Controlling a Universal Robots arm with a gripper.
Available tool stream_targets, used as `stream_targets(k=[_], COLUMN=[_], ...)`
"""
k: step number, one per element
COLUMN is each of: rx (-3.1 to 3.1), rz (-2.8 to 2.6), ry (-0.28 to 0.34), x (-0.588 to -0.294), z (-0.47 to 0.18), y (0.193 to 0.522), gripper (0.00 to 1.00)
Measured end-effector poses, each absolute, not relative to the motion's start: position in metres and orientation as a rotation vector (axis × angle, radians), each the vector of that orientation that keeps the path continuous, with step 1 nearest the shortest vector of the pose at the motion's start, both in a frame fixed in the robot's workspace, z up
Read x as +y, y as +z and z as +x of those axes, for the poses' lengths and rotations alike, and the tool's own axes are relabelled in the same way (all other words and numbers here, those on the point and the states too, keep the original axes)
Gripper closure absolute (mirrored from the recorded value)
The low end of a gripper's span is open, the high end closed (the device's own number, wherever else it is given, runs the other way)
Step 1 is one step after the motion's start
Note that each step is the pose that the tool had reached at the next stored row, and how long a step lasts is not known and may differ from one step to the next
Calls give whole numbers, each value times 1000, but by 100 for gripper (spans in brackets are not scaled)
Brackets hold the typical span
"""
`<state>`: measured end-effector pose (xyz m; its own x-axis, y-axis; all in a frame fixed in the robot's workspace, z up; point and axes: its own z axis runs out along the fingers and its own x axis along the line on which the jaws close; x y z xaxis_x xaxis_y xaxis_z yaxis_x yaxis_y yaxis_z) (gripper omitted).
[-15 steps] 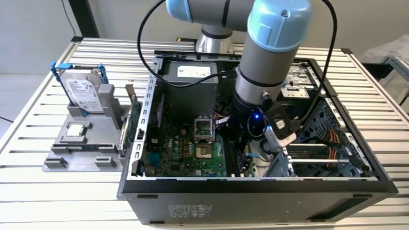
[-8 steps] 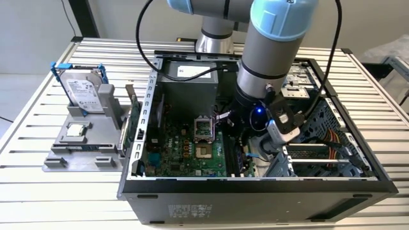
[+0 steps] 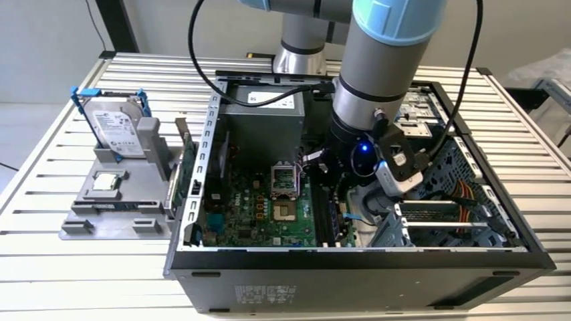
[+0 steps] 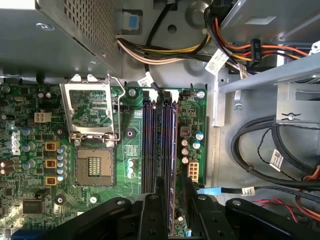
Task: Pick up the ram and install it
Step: 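Insert the ram into the slot, then press down the ram until it locks into place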
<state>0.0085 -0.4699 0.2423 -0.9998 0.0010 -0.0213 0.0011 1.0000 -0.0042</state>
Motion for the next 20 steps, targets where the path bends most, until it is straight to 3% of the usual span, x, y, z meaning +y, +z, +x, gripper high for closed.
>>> stream_targets(k=[2, 3, 20], rx=[3120, 3120, 3121], rz=[2, 2, 1], ry=[-7, -7, -7], x=[-470, -470, -470], z=[9, 9, 9], y=[242, 243, 243], gripper=[0, 100, 100])
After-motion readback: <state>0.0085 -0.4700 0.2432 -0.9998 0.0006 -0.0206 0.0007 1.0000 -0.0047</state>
